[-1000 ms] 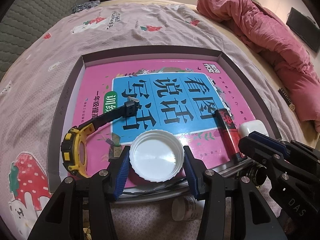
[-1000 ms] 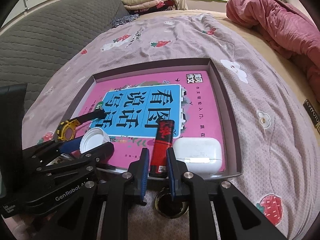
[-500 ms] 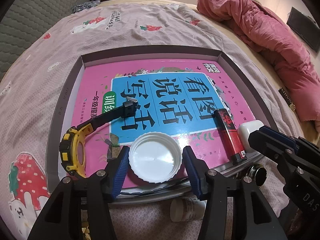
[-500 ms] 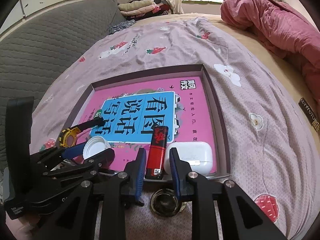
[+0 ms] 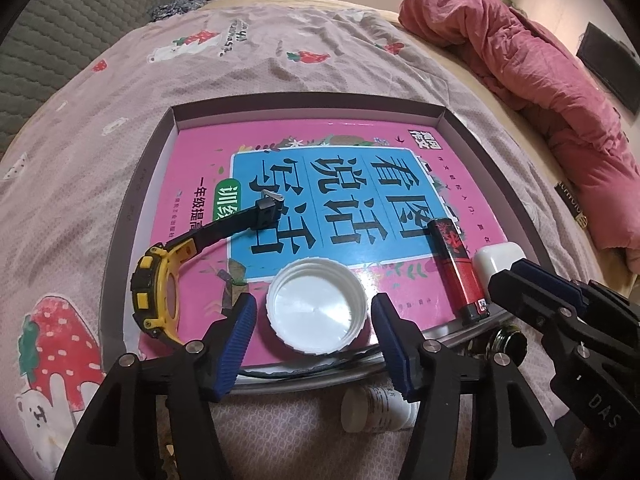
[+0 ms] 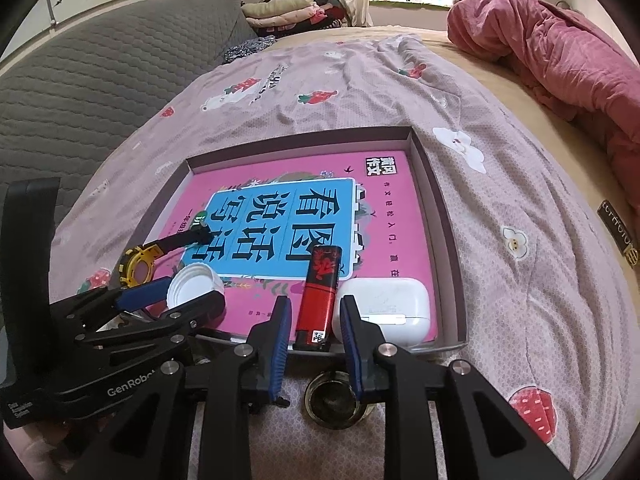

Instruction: Organize rigid objects

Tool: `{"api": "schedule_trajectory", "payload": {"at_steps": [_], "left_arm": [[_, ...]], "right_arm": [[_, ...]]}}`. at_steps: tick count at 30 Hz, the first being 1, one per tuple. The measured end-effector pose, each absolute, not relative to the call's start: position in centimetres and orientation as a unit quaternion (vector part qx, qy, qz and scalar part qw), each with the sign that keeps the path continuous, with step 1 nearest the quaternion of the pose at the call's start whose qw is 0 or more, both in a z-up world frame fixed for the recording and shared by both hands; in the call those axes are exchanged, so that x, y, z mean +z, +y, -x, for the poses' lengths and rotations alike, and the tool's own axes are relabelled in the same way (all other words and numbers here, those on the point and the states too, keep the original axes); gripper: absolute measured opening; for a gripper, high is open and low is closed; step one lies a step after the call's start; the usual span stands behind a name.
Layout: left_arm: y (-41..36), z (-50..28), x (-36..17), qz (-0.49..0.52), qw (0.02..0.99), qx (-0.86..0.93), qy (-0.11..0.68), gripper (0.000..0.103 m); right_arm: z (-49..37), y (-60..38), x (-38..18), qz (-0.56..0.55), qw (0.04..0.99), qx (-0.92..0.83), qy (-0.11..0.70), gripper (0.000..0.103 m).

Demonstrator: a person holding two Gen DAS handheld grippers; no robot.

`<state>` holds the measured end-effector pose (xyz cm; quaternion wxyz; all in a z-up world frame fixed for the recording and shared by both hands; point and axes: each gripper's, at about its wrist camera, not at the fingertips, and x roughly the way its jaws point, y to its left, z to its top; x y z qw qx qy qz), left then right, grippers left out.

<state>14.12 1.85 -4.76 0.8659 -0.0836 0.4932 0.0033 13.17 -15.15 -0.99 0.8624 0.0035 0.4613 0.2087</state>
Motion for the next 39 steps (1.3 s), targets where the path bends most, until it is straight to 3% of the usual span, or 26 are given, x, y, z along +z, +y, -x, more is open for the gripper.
{"api": "schedule_trajectory", "payload": {"at_steps": [3, 29, 39], "left_arm": [[1.9, -13.9, -4.4, 0.084, 0.867, 0.001, 0.490, 0.064], [2.8, -11.0, 0.2, 0.100, 0.889, 0.005, 0.448, 0.075], [3.0, -9.8, 1.5, 0.099, 0.893, 0.010, 0.439, 0.075]], "right_arm": [[-13.1, -15.3, -0.9, -0.005, 0.863, 0.207, 0.460, 0.037], [-11.8, -15.9, 1.0, 0.000, 0.875, 0.209, 0.437, 0.038], [-11.1, -16.2, 2.1, -0.001, 0.882, 0.216, 0.420, 0.044]]}}
